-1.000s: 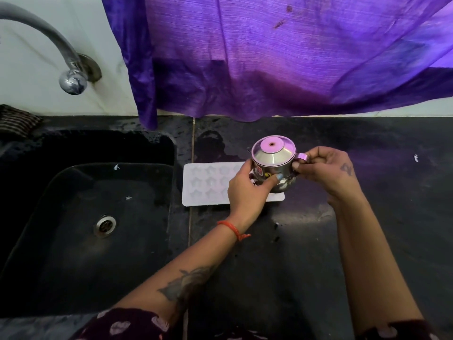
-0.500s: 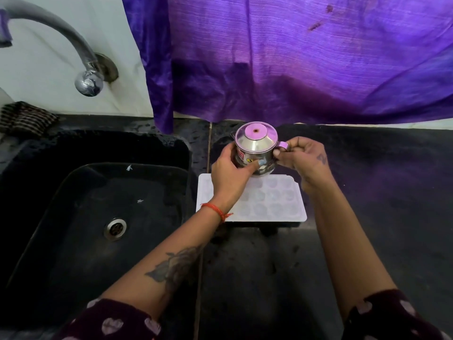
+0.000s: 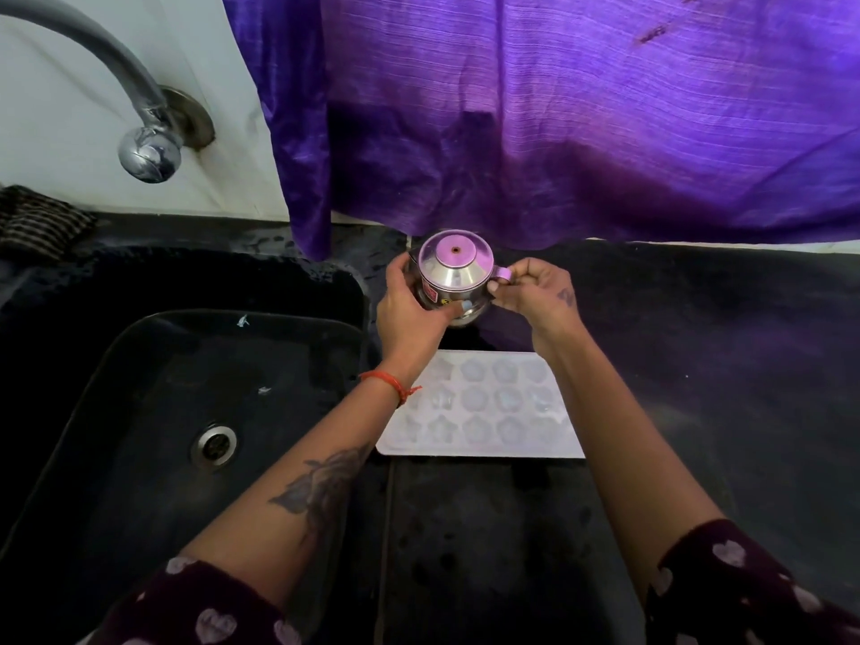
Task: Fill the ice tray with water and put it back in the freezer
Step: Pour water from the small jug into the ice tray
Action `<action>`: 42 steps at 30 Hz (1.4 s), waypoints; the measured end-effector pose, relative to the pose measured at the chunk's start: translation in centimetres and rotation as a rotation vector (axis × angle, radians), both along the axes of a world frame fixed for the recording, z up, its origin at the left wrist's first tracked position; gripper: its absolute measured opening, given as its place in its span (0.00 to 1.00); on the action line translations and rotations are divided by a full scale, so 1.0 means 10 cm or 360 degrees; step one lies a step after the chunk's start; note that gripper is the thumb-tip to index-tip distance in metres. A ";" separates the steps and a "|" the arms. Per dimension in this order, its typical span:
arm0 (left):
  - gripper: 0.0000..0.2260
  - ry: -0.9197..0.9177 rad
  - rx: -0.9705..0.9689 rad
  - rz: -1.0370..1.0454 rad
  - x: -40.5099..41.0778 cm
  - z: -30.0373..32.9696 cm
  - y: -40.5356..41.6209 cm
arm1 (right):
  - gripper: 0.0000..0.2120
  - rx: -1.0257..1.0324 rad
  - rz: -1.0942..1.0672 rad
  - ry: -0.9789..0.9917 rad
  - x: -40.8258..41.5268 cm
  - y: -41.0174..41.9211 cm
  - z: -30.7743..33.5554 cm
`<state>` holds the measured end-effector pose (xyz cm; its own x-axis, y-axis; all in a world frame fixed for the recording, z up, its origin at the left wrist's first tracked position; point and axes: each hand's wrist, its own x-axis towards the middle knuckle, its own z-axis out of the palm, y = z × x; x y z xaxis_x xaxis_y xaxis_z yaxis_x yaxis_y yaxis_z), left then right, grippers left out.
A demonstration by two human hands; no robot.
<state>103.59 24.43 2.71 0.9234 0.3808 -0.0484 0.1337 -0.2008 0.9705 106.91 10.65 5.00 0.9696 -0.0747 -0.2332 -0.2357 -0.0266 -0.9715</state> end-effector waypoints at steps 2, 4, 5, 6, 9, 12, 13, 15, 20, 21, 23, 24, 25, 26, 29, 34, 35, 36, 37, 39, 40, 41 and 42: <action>0.38 0.0004 -0.0015 0.0012 0.02 -0.02 0.01 | 0.12 -0.0016 0.0005 0.0008 0.05 0.02 -0.03; 0.38 0.0011 -0.0007 0.0035 0.04 -0.04 0.02 | 0.13 -0.0033 0.0008 0.0014 0.09 0.04 -0.07; 0.38 0.0020 0.0004 0.0046 0.05 -0.05 0.03 | 0.13 -0.0042 0.0008 0.0020 0.10 0.05 -0.09; 0.38 0.0031 0.0016 0.0055 0.06 -0.07 0.03 | 0.13 -0.0056 0.0006 0.0026 0.11 0.05 -0.11; 0.38 0.0052 0.0048 0.0072 0.07 -0.10 0.03 | 0.13 -0.0091 0.0005 0.0042 0.13 0.07 -0.14; 0.38 0.0066 0.0073 0.0088 0.08 -0.12 0.03 | 0.13 -0.0096 -0.0001 0.0041 0.15 0.09 -0.16; 0.38 0.0069 0.0080 0.0089 0.08 -0.12 0.03 | 0.13 -0.0099 -0.0004 0.0040 0.15 0.09 -0.17; 0.38 0.0065 0.0106 0.0079 0.08 -0.13 0.03 | 0.13 -0.0112 -0.0009 0.0049 0.15 0.08 -0.19; 0.38 0.0063 0.0132 0.0032 0.08 -0.14 0.04 | 0.13 -0.0192 0.0016 0.0048 0.16 0.06 -0.20; 0.39 0.0068 0.0126 0.0017 0.07 -0.14 0.04 | 0.14 -0.0219 0.0019 0.0033 0.15 0.06 -0.20; 0.39 0.0066 0.0117 -0.0007 0.03 -0.13 0.05 | 0.15 -0.0232 0.0018 0.0002 0.10 0.05 -0.18; 0.38 0.0059 0.0114 -0.0013 0.00 -0.13 0.06 | 0.17 -0.0214 0.0014 -0.0006 0.07 0.04 -0.17; 0.38 0.0051 0.0110 -0.0016 -0.04 -0.12 0.06 | 0.19 -0.0201 0.0002 -0.0013 0.04 0.03 -0.15; 0.37 0.0039 0.0111 -0.0014 -0.09 -0.11 0.07 | 0.22 -0.0201 -0.0018 -0.0025 0.00 0.02 -0.13; 0.35 0.0016 0.0143 0.0026 -0.25 -0.07 0.12 | 0.25 -0.0269 -0.0130 -0.0105 -0.16 -0.05 -0.08; 0.31 0.0024 0.0180 0.0131 -0.53 -0.07 0.20 | 0.24 -0.0507 -0.0230 -0.0225 -0.54 -0.28 -0.04; 0.30 0.0026 0.0205 0.0152 -0.60 -0.07 0.21 | 0.24 -0.0548 -0.0241 -0.0243 -0.62 -0.33 -0.05; 0.29 0.0040 0.0232 0.0173 -0.67 -0.09 0.23 | 0.24 -0.0597 -0.0252 -0.0253 -0.69 -0.39 -0.06; 0.28 0.0069 0.0257 0.0190 -0.73 -0.12 0.25 | 0.24 -0.0657 -0.0266 -0.0252 -0.75 -0.44 -0.08; 0.28 0.0177 0.0322 0.0202 -0.84 -0.18 0.28 | 0.24 -0.0799 -0.0294 -0.0218 -0.87 -0.56 -0.14; 0.27 0.0242 0.0366 0.0200 -0.89 -0.20 0.30 | 0.24 -0.0881 -0.0304 -0.0189 -0.93 -0.62 -0.18; 0.27 0.0306 0.0413 0.0194 -0.93 -0.23 0.30 | 0.25 -0.0963 -0.0312 -0.0145 -0.98 -0.68 -0.23; 0.27 0.0367 0.0455 0.0178 -0.97 -0.24 0.31 | 0.25 -0.1035 -0.0317 -0.0085 -1.03 -0.74 -0.27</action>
<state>93.92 27.52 0.32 0.8526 0.5068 -0.1272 0.3783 -0.4308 0.8193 96.60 3.27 2.31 0.9318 -0.3614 -0.0325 -0.2484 -0.5700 -0.7832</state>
